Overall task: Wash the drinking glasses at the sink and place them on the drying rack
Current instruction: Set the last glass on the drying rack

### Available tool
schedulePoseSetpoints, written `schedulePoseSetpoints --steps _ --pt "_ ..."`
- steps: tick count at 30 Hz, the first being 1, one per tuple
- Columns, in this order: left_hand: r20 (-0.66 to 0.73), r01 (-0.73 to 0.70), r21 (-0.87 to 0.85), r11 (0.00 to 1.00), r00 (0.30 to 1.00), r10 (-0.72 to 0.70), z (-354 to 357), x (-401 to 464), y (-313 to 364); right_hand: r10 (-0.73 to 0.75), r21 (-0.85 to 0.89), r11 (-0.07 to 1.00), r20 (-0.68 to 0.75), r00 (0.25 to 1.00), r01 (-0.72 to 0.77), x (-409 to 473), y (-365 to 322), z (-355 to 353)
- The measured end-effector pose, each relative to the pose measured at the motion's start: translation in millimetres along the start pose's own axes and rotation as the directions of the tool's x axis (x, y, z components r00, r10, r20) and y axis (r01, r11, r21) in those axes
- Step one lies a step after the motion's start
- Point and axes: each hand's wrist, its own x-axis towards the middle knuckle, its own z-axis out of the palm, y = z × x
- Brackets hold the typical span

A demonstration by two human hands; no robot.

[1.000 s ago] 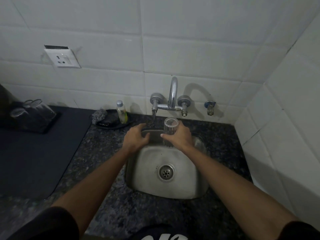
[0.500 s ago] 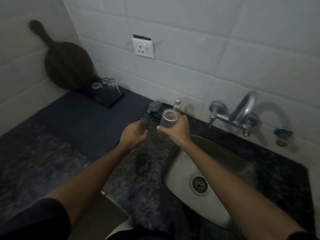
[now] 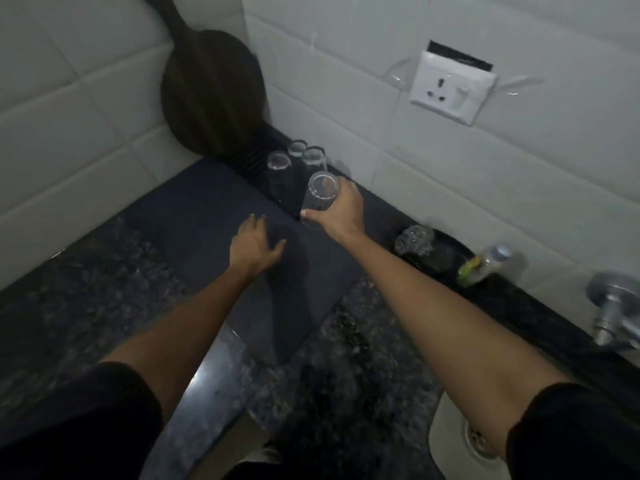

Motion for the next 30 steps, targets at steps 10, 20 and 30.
schedulePoseSetpoints --steps 10,20,30 --pt "0.239 -0.042 0.182 0.982 0.971 -0.003 39.9 78.6 -40.9 0.039 -0.064 0.997 -0.007 0.999 -0.039 71.5 -7.4 72.1" --pt "0.093 -0.063 0.245 0.968 0.995 0.042 68.8 70.5 -38.0 0.089 -0.092 0.992 -0.031 0.996 -0.091 87.1 9.6 90.8" --pt "0.064 -0.063 0.255 0.965 0.997 0.048 70.0 69.9 -39.9 0.05 -0.135 0.989 -0.034 0.998 -0.055 88.8 10.0 90.4"
